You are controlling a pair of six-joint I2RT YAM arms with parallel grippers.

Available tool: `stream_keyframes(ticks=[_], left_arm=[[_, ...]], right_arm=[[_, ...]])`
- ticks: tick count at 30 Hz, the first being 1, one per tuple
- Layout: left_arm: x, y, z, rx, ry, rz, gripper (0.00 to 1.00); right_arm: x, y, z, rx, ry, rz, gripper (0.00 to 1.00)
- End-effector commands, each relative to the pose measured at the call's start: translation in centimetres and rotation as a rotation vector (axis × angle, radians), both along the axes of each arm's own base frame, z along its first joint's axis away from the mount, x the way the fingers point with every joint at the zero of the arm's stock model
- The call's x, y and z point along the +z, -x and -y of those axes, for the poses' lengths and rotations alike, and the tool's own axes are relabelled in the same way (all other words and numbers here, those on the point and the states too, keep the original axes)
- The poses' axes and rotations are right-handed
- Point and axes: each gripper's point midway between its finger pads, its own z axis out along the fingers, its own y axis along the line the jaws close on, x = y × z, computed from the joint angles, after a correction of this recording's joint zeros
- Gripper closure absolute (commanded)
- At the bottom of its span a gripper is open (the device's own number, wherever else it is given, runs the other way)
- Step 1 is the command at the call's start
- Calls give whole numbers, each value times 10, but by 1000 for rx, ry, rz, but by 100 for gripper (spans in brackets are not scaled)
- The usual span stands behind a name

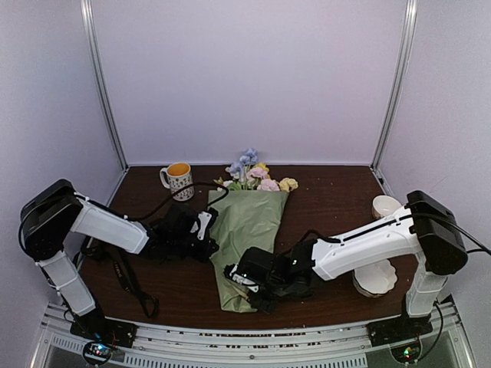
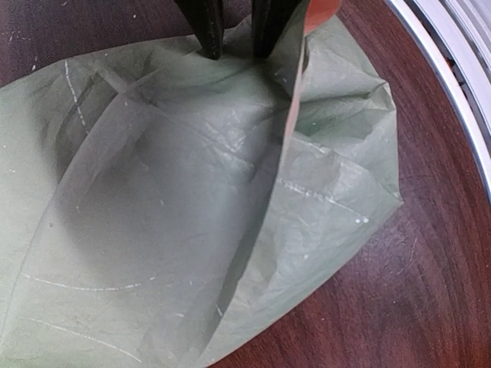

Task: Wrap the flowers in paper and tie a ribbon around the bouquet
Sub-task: Press the fold line on the folded bouquet.

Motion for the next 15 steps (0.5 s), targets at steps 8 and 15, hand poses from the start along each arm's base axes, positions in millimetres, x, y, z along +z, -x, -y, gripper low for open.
stream_keyframes(ticks=[8, 15], left_arm=[[-40, -1, 1, 45, 66, -137, 100], [-51, 3, -7, 85, 81, -166, 100]], right_arm=[[15, 26, -33, 169, -49, -75, 77], [16, 42, -53, 236, -72, -115, 78]])
